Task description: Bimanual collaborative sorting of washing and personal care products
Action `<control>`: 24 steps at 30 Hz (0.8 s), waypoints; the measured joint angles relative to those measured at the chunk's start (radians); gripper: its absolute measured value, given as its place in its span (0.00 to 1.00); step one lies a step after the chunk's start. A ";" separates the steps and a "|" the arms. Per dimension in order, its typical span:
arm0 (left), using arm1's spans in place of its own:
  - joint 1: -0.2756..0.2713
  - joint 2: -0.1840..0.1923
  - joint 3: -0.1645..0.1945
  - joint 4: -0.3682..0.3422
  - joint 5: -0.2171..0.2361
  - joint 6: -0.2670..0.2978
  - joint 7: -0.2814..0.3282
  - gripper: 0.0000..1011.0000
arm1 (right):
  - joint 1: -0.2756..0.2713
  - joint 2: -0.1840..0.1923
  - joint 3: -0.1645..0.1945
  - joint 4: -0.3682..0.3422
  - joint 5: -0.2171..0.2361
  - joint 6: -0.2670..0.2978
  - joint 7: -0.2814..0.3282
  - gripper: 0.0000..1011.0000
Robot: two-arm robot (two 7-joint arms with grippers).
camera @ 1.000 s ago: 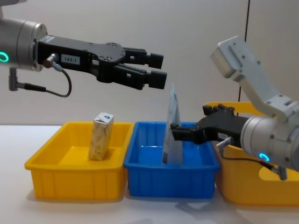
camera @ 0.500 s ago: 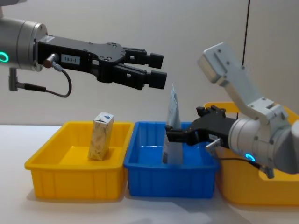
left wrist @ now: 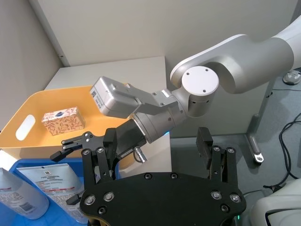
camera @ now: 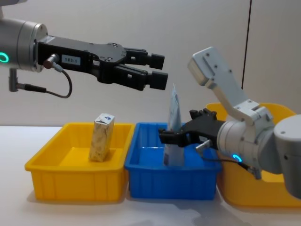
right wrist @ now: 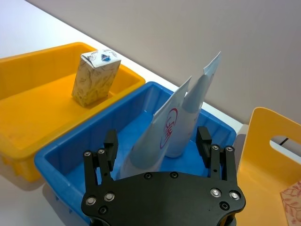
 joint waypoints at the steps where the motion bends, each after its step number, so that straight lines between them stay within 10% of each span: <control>1: 0.000 0.000 0.000 0.000 0.000 0.000 0.000 0.99 | 0.002 -0.003 0.000 0.004 0.000 0.000 0.000 0.99; 24: 0.000 0.000 0.000 0.000 0.000 0.000 0.000 0.99 | 0.048 -0.090 0.059 0.103 0.026 0.078 -0.036 0.92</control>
